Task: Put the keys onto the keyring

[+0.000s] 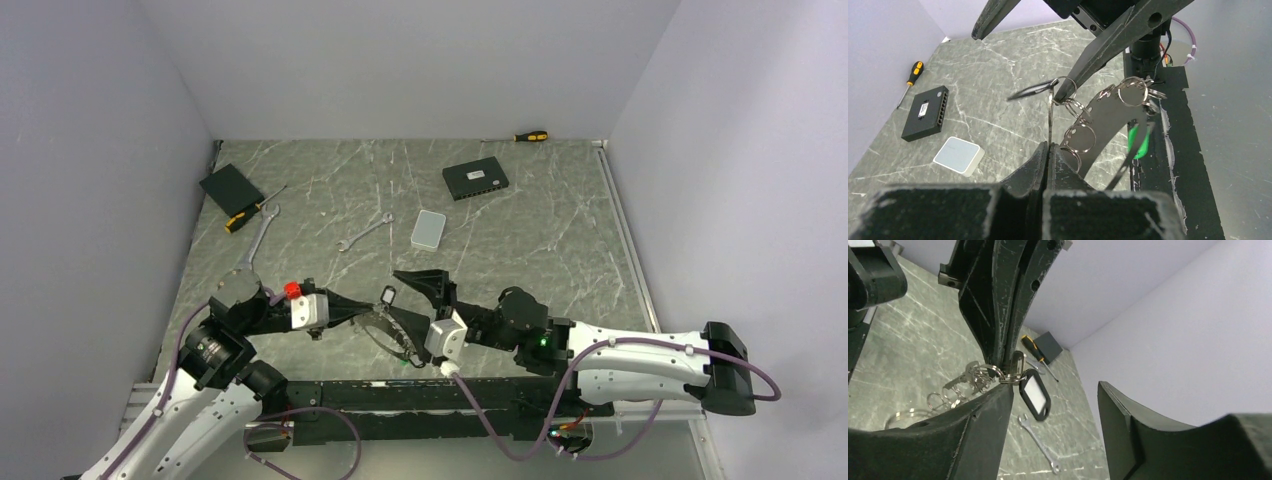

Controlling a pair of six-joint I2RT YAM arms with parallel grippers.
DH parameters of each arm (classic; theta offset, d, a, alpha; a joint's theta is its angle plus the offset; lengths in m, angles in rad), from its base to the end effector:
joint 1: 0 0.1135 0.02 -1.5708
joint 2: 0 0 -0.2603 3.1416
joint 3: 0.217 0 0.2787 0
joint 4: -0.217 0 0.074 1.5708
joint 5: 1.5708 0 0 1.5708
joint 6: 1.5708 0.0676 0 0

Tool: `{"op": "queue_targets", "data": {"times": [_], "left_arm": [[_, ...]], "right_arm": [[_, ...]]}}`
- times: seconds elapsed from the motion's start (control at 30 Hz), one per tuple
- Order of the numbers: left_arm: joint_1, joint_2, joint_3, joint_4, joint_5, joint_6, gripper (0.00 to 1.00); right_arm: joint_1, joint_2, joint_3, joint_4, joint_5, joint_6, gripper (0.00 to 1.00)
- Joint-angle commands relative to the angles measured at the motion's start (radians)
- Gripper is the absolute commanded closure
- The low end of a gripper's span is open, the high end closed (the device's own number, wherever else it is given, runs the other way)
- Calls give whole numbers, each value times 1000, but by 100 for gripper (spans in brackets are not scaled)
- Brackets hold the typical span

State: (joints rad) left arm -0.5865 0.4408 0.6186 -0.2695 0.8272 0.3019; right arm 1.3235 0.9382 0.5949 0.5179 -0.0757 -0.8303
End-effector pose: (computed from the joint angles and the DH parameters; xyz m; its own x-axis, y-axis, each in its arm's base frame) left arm 0.1066 -0.1306 0.3208 0.2201 0.0954 -0.9708 0.9632 0.1359 0.2317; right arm 0.0640 0.2745 0.3129 0.7558 -0.0132 -0.6547 -0.6332 0.2403 -0.7358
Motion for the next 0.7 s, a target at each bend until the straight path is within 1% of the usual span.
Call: {"op": "queue_targets", "data": {"times": [0.0,0.1,0.27,0.33,0.47,0.67], "left_arm": [[4,-5,25,51,-44,18,100],[4,-2,28,44,-65,23,100],[4,9,41,7,-150,39,100],[4,14,42,4,-180,39,100],[4,32,52,-13,-239,43,100],[4,74,69,-44,-337,61,100]], "right_arm": [[9,-23,-8,-54,72,8,32],[9,-39,-23,-130,135,7,31],[9,-56,-40,-267,242,33,31],[9,-57,-58,-262,299,71,31],[10,-52,-75,-276,326,137,32],[10,-12,-74,-254,421,145,32]]}}
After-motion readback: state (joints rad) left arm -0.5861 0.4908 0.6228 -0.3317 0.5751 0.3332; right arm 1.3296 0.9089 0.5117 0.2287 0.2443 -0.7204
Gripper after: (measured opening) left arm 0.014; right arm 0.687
